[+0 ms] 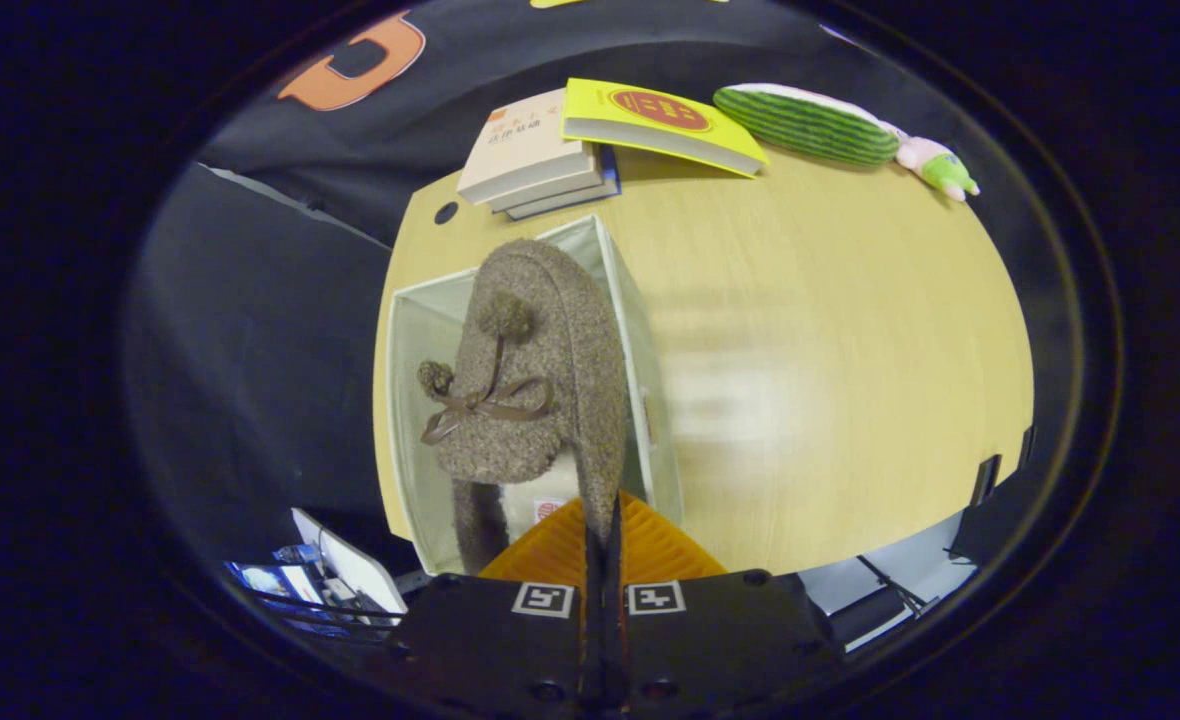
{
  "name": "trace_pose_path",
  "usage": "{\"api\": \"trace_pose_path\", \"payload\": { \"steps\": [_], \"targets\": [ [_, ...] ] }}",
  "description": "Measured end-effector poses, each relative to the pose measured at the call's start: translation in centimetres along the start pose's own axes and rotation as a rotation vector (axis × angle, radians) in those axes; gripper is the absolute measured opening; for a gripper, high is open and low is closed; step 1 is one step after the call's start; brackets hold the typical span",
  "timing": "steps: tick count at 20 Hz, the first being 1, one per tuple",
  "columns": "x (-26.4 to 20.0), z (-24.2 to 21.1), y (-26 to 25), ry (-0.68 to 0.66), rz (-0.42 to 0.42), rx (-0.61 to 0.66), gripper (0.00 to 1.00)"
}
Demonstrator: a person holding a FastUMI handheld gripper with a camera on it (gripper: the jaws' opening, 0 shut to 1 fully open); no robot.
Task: Open the storage box then place both shoes into the box .Put the left shoe in first, then the right shoe, with the right side of both shoes facing outward in a uniform manner.
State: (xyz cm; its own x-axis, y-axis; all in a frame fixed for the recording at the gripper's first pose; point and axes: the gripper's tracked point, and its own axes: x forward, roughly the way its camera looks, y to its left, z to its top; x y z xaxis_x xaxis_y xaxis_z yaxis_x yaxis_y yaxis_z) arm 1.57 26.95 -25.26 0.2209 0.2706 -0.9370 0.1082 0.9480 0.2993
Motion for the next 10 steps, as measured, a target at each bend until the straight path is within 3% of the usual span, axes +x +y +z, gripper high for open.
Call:
{"api": "trace_pose_path", "payload": {
  "steps": [3,5,9,10],
  "targets": [
    [0.3,0.1,0.7,-0.015,0.039,0.026,0.12],
    [0.1,0.0,1.0,-0.023,0.057,0.027,0.22],
    [-0.9,0.7,1.1,-0.078,0.064,0.008,0.49],
    [-1.4,0.9,1.1,-0.098,0.063,-0.008,0.61]
  ]
}}
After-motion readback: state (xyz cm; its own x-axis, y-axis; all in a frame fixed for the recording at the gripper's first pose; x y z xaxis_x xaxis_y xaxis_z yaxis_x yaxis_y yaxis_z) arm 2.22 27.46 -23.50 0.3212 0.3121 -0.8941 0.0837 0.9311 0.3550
